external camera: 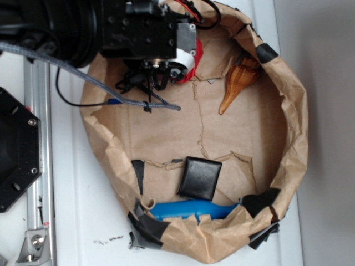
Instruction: Grab the red paper.
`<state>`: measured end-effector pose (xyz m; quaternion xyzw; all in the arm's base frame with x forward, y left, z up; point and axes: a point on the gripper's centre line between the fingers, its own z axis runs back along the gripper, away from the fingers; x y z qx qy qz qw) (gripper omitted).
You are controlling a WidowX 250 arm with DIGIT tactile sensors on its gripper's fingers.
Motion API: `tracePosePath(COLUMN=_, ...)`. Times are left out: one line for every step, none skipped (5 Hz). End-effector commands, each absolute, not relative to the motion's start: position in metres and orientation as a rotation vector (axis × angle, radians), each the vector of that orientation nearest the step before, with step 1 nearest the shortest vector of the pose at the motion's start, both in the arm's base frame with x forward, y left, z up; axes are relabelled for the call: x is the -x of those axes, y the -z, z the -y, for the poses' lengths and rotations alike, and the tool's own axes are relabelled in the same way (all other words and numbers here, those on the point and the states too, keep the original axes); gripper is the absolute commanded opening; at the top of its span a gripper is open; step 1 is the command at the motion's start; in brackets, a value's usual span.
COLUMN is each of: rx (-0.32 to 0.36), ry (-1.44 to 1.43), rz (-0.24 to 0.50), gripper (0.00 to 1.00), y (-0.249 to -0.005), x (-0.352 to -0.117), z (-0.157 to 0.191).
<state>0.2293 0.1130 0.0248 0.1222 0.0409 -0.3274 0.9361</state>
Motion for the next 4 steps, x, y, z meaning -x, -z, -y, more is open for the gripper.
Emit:
tracePosePath(rx=-0.213, ry=0.687, rz=0.168, gripper=0.0, y=-0.138, x=-0.252, z=-0.035)
tracePosePath(rx=-0.138, ry=0.646, rz=0.162, gripper=0.0, y=-0.147, x=-0.259, z=-0.02)
tracePosePath(rx=-0.124, ry=0.603, rz=0.144, gripper=0.0, y=-0.138, x=-0.253, z=-0.016)
tracePosePath(rx=-0.15, ry=0.499, rz=0.123, gripper=0.0, y=-0.135, x=-0.248, z=-0.012)
